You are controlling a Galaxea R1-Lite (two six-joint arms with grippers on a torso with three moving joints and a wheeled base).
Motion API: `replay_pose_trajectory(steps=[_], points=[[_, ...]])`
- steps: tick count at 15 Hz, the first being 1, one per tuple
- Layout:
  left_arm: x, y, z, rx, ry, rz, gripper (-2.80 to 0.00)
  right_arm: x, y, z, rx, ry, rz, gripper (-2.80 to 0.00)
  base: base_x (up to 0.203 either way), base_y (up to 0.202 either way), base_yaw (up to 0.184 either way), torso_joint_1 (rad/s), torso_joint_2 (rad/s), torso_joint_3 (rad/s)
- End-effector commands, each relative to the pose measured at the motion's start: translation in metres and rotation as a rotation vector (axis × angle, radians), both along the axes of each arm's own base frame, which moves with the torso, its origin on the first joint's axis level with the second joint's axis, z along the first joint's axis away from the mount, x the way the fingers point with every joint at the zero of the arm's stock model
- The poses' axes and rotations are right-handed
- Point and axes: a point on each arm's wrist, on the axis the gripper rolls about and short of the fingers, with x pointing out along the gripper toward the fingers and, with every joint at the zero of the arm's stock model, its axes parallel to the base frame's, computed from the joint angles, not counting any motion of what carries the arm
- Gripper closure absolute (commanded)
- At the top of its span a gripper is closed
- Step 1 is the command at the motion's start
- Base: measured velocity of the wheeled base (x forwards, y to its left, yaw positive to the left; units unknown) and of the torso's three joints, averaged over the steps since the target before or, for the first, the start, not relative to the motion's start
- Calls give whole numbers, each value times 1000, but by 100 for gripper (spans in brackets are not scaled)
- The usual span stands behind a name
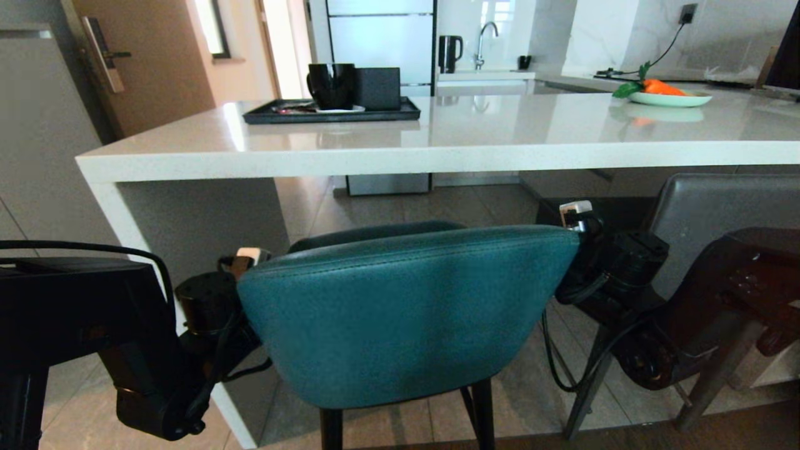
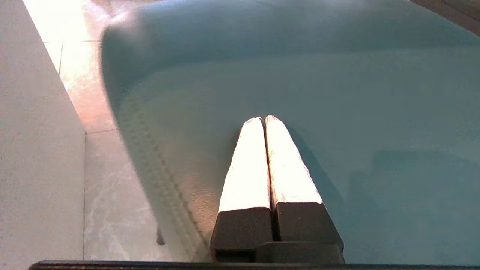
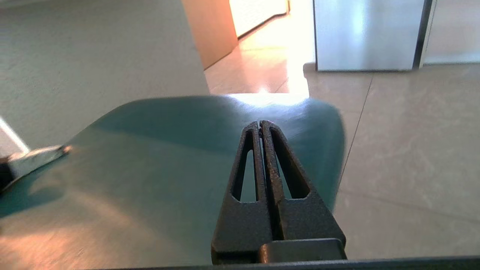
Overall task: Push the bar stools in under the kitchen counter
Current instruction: Pull the blue chair out from under the dining table
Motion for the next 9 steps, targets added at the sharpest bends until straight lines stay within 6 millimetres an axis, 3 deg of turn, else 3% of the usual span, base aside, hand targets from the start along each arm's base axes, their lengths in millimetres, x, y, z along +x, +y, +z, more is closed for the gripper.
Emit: replay_pose_trajectory(steps=[1, 6, 9], points=[[0, -1, -2, -2, 1, -1, 0, -10, -2, 2, -6, 13, 6, 0, 0, 0, 0, 0, 0, 0], [1, -2, 3, -12, -15, -2, 0, -12, -4, 8, 2, 4, 4, 0, 0, 0, 0, 0, 0, 0], [-1, -2, 1, -10, -6, -5, 0, -24, -3, 4, -10, 37, 15, 0, 0, 0, 0, 0, 0, 0]])
